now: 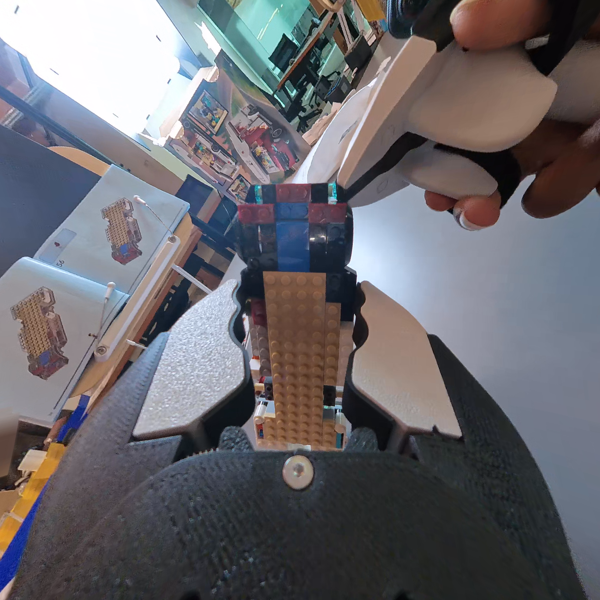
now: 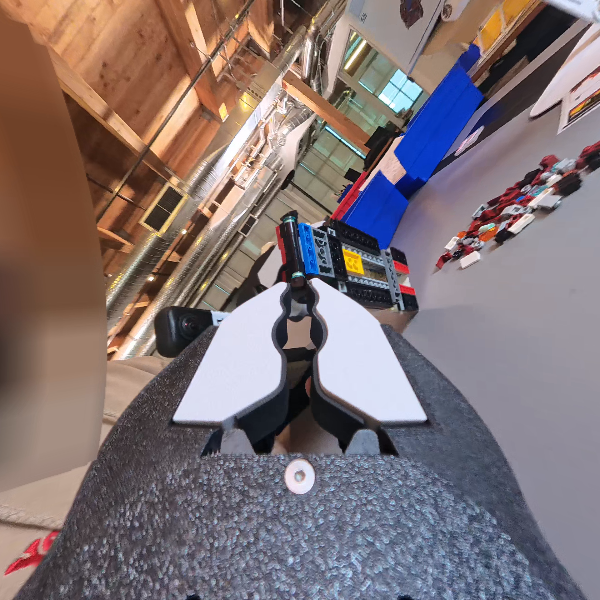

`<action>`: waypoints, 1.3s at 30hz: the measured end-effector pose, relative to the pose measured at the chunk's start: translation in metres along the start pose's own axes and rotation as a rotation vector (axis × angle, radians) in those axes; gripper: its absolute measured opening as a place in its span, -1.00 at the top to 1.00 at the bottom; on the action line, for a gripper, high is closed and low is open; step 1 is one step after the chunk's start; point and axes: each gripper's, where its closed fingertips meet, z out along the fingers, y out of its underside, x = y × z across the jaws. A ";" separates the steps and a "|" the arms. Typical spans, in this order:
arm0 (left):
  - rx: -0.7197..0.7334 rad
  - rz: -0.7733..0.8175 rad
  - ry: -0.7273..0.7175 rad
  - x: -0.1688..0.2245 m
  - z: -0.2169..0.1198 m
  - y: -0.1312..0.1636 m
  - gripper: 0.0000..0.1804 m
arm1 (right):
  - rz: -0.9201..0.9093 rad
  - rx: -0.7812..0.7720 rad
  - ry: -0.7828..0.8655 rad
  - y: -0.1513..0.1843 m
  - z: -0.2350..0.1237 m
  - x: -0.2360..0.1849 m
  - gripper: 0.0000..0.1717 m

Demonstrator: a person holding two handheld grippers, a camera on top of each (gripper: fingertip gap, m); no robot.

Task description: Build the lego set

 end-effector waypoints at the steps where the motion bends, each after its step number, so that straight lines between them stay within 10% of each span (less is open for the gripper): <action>1: 0.002 0.011 -0.004 0.000 0.000 0.000 0.28 | 0.028 0.000 -0.018 0.001 0.000 -0.001 0.90; 9: 0.042 0.052 -0.021 0.000 -0.001 -0.004 0.28 | 0.140 -0.006 -0.153 0.006 0.001 -0.011 0.88; 19: 0.027 0.058 -0.027 -0.001 0.000 -0.001 0.28 | -0.683 -0.105 0.217 0.008 0.000 -0.008 0.84; 31: -0.040 0.082 -0.044 -0.002 0.003 0.005 0.28 | -0.847 -0.097 0.385 0.003 0.001 0.002 0.91; 39: -0.158 0.092 -0.037 -0.004 0.007 0.013 0.28 | -1.307 -0.144 0.672 -0.005 0.000 0.013 0.92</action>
